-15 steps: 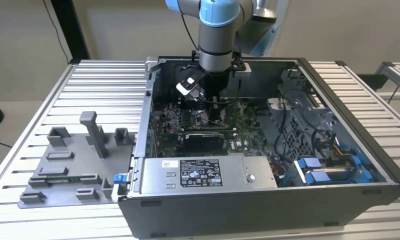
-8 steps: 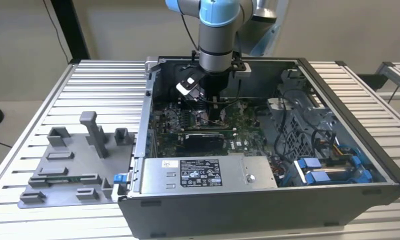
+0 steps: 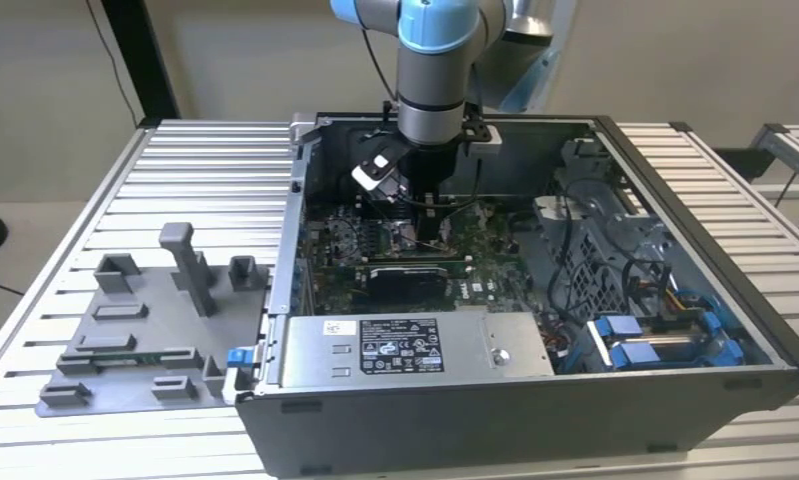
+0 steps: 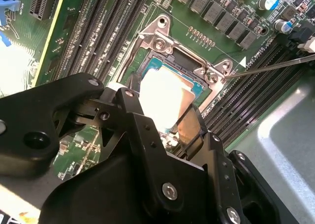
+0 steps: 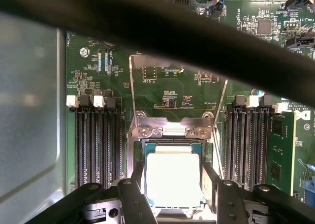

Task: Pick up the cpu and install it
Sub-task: 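Close the cpu cover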

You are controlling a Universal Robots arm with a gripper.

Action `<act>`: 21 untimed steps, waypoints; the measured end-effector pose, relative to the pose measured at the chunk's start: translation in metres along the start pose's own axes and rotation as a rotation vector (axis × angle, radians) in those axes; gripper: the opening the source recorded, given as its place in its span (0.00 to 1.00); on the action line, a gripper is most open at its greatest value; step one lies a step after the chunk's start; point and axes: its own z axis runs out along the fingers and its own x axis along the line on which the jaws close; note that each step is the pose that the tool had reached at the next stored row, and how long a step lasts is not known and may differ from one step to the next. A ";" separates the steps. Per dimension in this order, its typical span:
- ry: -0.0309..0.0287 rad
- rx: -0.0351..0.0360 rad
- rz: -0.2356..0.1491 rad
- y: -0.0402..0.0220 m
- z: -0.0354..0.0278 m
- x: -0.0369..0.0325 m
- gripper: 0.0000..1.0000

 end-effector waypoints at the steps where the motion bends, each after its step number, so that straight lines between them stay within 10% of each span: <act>1: 0.0000 0.0000 0.000 0.0000 0.0000 0.0000 0.00; 3: 0.0004 -0.0005 0.000 0.0001 0.0002 0.0001 0.00; 4: 0.0018 -0.0011 0.000 0.0002 0.0006 0.0003 1.00; 11: 0.0001 0.0000 0.000 0.0002 -0.0056 0.0000 1.00; 21: 0.0005 -0.0001 0.000 0.0016 -0.0456 0.0003 1.00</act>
